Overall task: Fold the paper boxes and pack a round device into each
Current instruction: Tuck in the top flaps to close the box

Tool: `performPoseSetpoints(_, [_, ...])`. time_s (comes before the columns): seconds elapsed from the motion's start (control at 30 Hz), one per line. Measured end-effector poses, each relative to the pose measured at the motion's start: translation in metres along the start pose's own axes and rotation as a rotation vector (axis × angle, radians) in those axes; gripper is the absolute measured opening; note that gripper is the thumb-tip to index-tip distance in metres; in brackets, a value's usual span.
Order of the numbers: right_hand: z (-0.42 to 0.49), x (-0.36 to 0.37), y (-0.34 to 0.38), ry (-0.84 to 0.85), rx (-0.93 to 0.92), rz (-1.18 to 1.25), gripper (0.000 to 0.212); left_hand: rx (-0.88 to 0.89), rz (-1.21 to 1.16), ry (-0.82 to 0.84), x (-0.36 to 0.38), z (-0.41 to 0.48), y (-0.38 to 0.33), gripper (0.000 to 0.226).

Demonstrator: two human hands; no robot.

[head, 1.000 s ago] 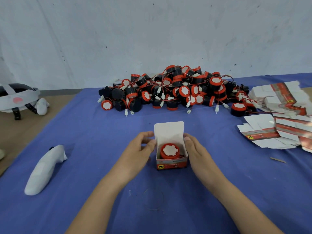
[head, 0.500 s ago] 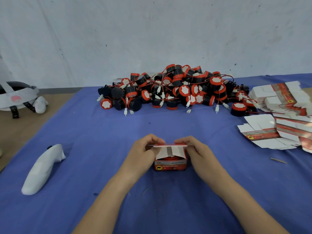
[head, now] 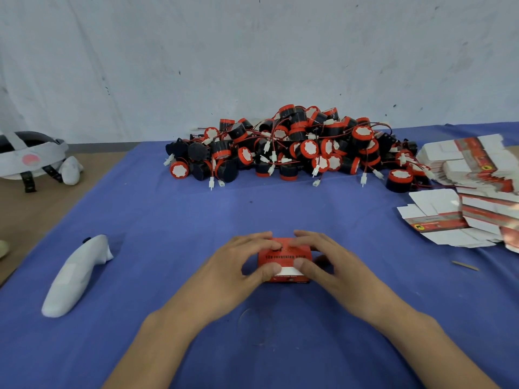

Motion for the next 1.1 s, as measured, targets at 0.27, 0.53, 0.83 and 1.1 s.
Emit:
performPoseSetpoints(0.27, [-0.002, 0.001, 0.004, -0.098, -0.039, -0.190, 0.043, 0.087, 0.149, -0.044, 0.000, 0.000, -0.003, 0.038])
performPoseSetpoints(0.53, [0.001, 0.000, 0.010, -0.154, -0.017, -0.200, 0.049, 0.120, 0.137, -0.111, 0.003, 0.000, -0.006, 0.041])
performPoseSetpoints(0.83, [0.004, 0.001, 0.008, -0.169, 0.003, -0.179, 0.050, 0.031, -0.131, -0.131, 0.002, 0.005, -0.001, 0.034])
performPoseSetpoints(1.1, [-0.001, -0.002, 0.014, -0.164, -0.049, -0.208, 0.043, 0.053, -0.168, -0.155, 0.003, 0.001, -0.002, 0.028])
Point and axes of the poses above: each hand's wrist, its own z-axis towards the middle knuckle, its own x-axis out of the palm, y = z × x, the point moved 3 cm from there along z, towards the middle knuckle, and after that the axes turned 12 degrees about -z, right-handed, at the moved point
